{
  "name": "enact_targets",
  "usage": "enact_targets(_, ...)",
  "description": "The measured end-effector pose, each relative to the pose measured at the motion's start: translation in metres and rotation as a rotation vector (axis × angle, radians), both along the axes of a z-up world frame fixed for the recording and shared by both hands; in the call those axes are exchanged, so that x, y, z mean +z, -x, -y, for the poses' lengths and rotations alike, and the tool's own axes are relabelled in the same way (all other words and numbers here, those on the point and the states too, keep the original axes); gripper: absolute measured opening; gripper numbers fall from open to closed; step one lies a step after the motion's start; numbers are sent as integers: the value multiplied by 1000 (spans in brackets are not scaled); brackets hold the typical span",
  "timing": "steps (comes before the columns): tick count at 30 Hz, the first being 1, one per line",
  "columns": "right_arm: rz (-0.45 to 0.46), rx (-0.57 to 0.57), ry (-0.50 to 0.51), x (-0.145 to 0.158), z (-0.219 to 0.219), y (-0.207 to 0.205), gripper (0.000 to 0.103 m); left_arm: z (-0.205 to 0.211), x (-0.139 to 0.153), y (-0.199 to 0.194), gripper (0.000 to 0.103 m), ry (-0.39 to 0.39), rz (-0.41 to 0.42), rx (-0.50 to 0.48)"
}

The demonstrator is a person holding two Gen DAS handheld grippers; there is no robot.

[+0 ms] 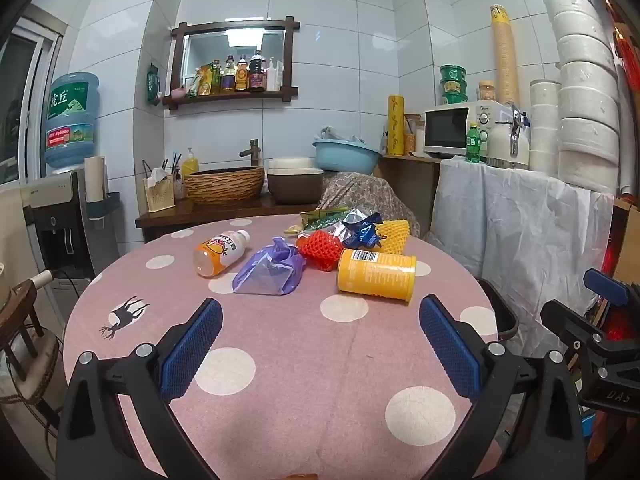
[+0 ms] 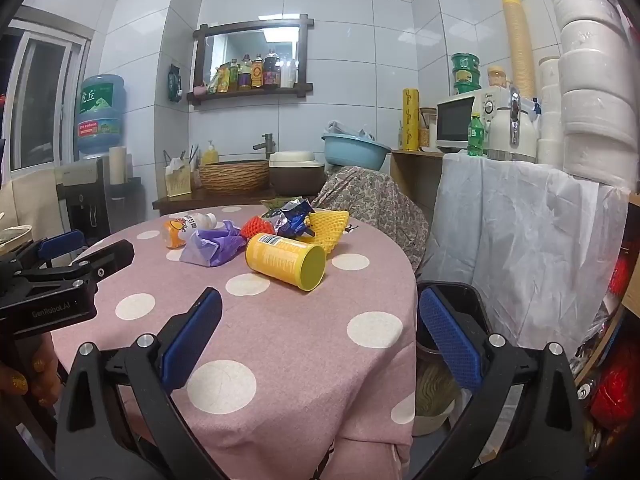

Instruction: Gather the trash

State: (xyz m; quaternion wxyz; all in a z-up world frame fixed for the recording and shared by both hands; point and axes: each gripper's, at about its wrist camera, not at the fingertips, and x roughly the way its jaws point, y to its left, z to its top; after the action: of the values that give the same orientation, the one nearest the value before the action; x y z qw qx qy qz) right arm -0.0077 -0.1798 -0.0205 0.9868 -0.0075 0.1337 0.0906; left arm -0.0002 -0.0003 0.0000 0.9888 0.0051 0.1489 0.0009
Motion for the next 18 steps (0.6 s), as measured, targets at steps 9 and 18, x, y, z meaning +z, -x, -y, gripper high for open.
enact_targets(9,-3,-1,-2,0,0,0,98,0,0,0,98,0,-2,-2)
enact_targets(18,-6,-1,-3,0,0,0,98,0,0,0,98,3,-4,-1)
